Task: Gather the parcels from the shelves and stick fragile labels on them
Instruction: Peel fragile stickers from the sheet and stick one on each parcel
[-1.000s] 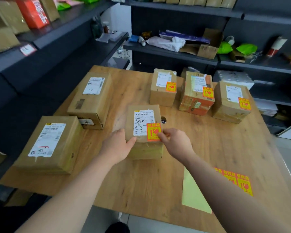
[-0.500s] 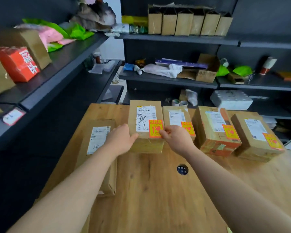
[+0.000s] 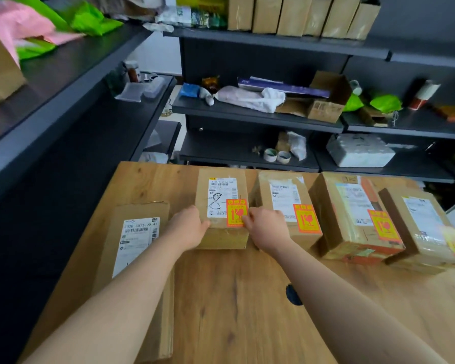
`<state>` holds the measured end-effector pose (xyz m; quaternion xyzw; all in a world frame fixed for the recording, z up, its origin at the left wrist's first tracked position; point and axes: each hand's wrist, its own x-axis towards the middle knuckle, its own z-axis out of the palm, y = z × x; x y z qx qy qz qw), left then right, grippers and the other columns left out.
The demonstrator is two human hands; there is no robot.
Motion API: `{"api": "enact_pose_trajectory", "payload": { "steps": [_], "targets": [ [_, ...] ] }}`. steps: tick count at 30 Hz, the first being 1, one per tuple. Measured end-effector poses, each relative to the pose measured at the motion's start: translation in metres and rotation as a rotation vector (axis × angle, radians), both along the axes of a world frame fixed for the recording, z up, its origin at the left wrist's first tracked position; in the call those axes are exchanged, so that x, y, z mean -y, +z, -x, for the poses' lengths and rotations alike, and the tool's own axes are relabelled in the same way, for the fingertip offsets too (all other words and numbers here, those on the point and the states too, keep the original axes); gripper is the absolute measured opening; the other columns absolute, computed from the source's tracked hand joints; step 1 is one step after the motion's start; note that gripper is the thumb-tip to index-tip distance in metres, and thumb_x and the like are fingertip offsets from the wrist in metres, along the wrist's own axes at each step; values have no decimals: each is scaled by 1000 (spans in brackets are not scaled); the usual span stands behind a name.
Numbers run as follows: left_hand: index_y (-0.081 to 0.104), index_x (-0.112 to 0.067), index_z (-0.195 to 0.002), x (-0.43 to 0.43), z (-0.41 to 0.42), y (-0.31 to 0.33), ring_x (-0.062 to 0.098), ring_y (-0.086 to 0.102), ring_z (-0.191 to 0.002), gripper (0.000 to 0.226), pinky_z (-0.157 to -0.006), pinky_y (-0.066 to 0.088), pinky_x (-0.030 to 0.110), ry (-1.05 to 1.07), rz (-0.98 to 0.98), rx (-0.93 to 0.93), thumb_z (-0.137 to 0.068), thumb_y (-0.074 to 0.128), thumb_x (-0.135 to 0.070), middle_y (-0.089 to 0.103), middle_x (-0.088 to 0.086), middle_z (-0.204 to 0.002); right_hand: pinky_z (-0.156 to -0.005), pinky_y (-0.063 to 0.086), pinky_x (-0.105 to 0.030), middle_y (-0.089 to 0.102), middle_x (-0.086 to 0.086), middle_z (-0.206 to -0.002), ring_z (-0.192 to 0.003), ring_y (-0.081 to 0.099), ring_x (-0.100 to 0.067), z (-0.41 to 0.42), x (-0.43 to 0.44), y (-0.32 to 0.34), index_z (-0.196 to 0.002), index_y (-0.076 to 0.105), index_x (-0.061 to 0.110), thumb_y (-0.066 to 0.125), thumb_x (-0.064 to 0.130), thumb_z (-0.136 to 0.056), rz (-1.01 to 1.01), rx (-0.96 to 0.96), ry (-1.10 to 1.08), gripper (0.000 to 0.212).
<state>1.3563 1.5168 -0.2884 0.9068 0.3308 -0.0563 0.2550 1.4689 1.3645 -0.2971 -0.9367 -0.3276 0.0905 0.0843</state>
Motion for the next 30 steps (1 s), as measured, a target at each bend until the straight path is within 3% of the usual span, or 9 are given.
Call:
{"api": "enact_pose_trajectory", "payload": {
  "steps": [5,9,12,16,22,27,30],
  "targets": [
    [48,-10,-101,3,3,-12,24,53,-87,31,-70,42,33,-7,-16,2,-93,52,-39,58,9,-105,-85,37,-39,54,1,-82,-82,55,-23,1,-1,-9,-86,55,18,37,41,-98,31,80,29,32],
    [49,-8,-114,8,7,-8,28,53,-106,35,-88,46,41,-23,-33,33,-94,51,-37,57,10,-116,-87,40,-37,59,0,-90,-88,57,-22,3,0,-7,-96,57,17,39,39,-97,37,105,47,28],
    [46,-14,-123,16,16,4,28,46,-114,43,-95,42,42,-48,-131,92,-93,49,-44,54,8,-123,-87,43,-37,62,-2,-108,-100,56,-24,9,7,0,-115,54,17,44,38,-95,-45,106,88,30],
    [42,-20,-132,33,43,28,27,42,-123,51,-98,36,39,-112,-306,191,-92,44,-52,48,-1,-137,-103,36,-38,53,-2,-134,-126,44,-23,29,21,20,-132,47,16,47,40,-95,-106,121,151,44],
    [27,-16,-146,68,112,49,24,28,-138,68,-111,24,39,-24,-334,173,-92,42,-55,33,2,-151,-111,21,-34,48,-4,-141,-137,32,-23,79,45,46,-134,45,13,46,40,-95,-170,169,264,47],
    [32,-15,-140,86,188,48,24,37,-128,66,-103,32,38,72,-304,162,-89,47,-55,41,2,-144,-113,19,-33,49,-5,-140,-137,33,-23,132,54,46,-132,47,13,50,43,-92,-224,130,377,50],
    [26,-15,-143,87,226,44,26,35,-130,76,-105,31,40,135,-278,74,-86,50,-60,37,3,-146,-113,18,-32,51,-5,-137,-135,34,-22,160,50,40,-130,49,12,49,44,-92,-211,123,441,49]
  ]
}}
